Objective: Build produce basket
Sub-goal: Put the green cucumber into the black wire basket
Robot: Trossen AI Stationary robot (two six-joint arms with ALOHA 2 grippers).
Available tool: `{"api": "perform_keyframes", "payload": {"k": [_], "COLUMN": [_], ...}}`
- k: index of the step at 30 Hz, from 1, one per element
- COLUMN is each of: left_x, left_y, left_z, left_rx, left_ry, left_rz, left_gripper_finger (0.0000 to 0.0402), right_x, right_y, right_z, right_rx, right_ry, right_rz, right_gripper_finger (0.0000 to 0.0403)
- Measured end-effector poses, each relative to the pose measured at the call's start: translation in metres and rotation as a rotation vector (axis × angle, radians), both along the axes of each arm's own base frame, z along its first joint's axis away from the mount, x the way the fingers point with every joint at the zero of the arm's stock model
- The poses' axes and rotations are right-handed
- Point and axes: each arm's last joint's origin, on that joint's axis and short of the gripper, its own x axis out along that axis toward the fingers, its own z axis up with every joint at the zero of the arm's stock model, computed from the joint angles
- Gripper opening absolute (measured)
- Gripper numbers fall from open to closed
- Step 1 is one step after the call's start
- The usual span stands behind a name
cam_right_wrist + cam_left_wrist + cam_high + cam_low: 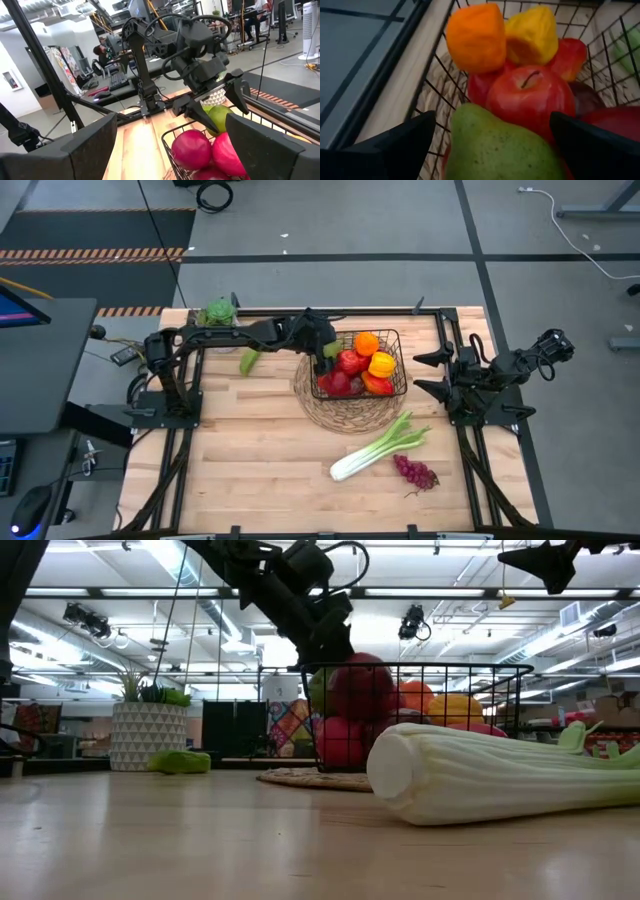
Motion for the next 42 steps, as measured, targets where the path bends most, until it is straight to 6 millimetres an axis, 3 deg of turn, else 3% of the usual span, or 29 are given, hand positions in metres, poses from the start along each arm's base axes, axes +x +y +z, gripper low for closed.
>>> {"api": "perform_keyframes", "payload": {"k": [4, 10, 14, 17, 23, 28, 37, 42], "left_x": [-0.003, -0.016, -0.034, -0.051, -0.086, -0.106, -0.142, -0.150], "left_y": [0.000, -0.004, -0.007, -0.007, 0.001, 0.010, 0.030, 0.032], "left_z": [0.006, 0.037, 0.060, 0.065, 0.046, 0.017, -0.040, -0.054], "left_rx": [0.020, 0.059, 0.079, 0.055, -0.082, -0.182, -0.207, -0.219], "left_ry": [-0.002, -0.078, -0.085, 0.000, 0.325, 0.457, 0.590, 0.600], "left_rz": [0.021, 0.017, 0.011, 0.022, 0.100, 0.271, 0.515, 0.540], "left_gripper_finger": [0.0400, 0.0400, 0.0400, 0.0400, 0.0400, 0.0400, 0.0400, 0.0400], "right_x": [0.000, 0.000, 0.000, 0.000, 0.000, 0.000, 0.000, 0.000], "right_y": [0.000, 0.000, 0.000, 0.000, 0.000, 0.000, 0.000, 0.000], "right_z": [0.000, 0.001, 0.001, 0.001, 0.001, 0.001, 0.005, 0.007], "right_rx": [0.000, 0.003, 0.003, 0.003, 0.003, 0.003, 0.026, 0.037], "right_ry": [-0.001, -0.006, -0.007, -0.006, -0.006, -0.007, -0.050, -0.070], "right_rz": [0.002, 0.003, 0.003, 0.003, 0.003, 0.003, 0.003, 0.003], "right_gripper_finger": [0.0376, 0.0376, 0.0376, 0.0376, 0.0376, 0.0376, 0.0376, 0.0376]}}
